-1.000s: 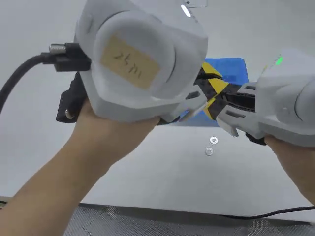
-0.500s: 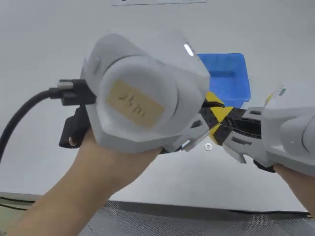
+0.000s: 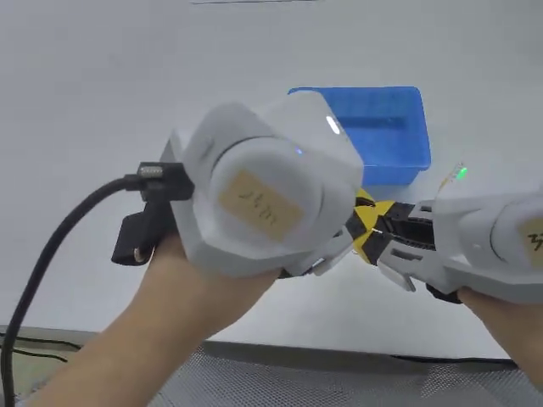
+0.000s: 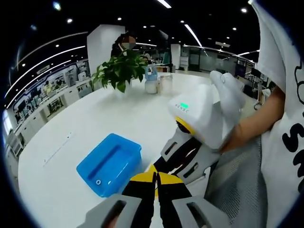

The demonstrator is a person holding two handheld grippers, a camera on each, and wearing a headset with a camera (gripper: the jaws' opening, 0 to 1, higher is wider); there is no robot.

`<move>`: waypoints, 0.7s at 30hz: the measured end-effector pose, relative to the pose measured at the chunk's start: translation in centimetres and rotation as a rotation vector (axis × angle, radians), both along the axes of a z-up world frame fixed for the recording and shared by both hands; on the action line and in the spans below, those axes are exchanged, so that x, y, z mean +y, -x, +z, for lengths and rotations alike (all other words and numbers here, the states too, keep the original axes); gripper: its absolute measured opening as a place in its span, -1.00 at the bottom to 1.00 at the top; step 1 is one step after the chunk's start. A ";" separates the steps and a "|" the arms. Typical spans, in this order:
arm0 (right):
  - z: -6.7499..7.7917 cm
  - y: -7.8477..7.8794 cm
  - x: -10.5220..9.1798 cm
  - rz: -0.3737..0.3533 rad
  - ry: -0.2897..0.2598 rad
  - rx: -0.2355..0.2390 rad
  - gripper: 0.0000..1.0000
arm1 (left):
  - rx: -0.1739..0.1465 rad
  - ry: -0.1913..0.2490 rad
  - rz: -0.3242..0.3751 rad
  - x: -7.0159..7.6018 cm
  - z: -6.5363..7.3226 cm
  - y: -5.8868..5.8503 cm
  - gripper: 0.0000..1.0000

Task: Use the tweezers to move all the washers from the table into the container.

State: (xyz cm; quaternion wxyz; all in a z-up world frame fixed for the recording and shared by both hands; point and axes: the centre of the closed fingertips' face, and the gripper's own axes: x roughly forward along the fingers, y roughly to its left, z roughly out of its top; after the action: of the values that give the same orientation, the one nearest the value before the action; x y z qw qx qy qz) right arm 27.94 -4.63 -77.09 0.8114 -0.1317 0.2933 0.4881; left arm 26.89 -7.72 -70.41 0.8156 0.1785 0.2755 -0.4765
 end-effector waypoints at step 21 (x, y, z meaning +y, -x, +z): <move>-1.4 -0.1 -0.1 0.036 0.083 -0.033 -0.93 | 0.007 -0.019 0.005 -0.4 -1.2 -0.6 -1.00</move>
State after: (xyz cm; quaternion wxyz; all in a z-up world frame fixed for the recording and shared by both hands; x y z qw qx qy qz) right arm 28.09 -4.72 -78.48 0.8010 -0.1785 0.2975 0.4879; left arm 27.51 -8.07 -71.57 0.8140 0.1839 0.2835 -0.4724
